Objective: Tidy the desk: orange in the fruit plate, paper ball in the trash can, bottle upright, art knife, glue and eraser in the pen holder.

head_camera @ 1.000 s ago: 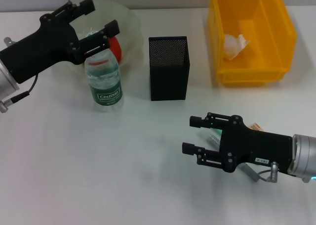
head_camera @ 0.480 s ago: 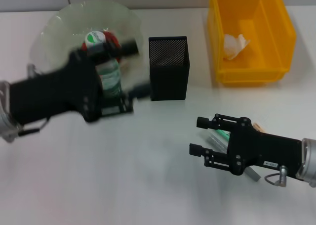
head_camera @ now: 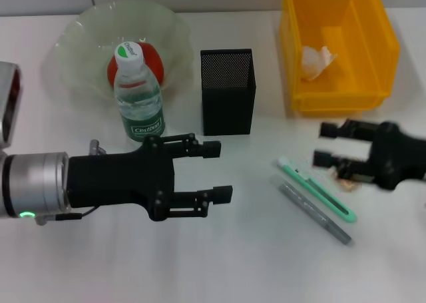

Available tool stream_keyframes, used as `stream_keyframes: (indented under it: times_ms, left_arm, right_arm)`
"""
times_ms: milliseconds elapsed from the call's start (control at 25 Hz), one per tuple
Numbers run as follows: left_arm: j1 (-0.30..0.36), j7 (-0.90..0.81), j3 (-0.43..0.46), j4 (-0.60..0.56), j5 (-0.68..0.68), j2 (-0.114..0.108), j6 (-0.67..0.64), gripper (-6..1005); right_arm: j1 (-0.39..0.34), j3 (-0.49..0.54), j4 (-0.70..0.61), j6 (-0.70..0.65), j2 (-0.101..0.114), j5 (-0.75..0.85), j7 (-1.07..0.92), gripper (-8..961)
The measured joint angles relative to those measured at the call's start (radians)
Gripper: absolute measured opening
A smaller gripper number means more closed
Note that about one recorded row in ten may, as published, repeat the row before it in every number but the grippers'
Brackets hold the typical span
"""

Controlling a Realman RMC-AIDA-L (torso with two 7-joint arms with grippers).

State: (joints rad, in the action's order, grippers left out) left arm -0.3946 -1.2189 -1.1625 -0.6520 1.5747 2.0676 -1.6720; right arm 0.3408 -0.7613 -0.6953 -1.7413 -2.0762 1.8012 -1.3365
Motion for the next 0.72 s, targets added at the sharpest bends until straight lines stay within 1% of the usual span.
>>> stream_keyframes:
  times_ms: [160,240,360,440,480,560,640,720]
  left_arm:
    - [-0.011,0.035,-0.002,0.038,0.006,0.001,0.023,736]
    - [-0.012,0.062,0.000,0.056,0.004,0.001,0.024,731]
    - [-0.008,0.088,-0.002,0.067,0.001,0.003,0.025,730]
    - [-0.006,0.089,-0.003,0.068,0.001,0.003,0.027,730]
    - [-0.005,0.090,-0.004,0.072,0.001,0.003,0.029,730]
    - [-0.008,0.097,-0.003,0.093,0.001,0.003,0.033,730]
    - [-0.010,0.100,-0.002,0.099,0.000,0.004,0.033,731]
    - [-0.010,0.113,0.000,0.108,0.000,0.004,0.034,731]
  right_arm:
    - [0.000,0.035,-0.286,-0.039,0.001,0.065,-0.330,650]
    - [0.014,0.036,-0.425,-0.057,0.001,0.105,-0.494,647]
    - [0.071,0.030,-0.590,-0.090,0.013,0.194,-0.703,643]
    - [0.123,0.028,-0.660,-0.120,0.026,0.261,-0.816,641]
    - [0.155,0.022,-0.681,-0.136,0.035,0.296,-0.867,640]
    - [0.225,-0.001,-0.692,-0.167,0.060,0.375,-0.963,639]
    - [0.297,-0.033,-0.665,-0.183,0.079,0.459,-1.036,637]
    - [0.375,-0.076,-0.603,-0.191,0.094,0.560,-1.097,636]
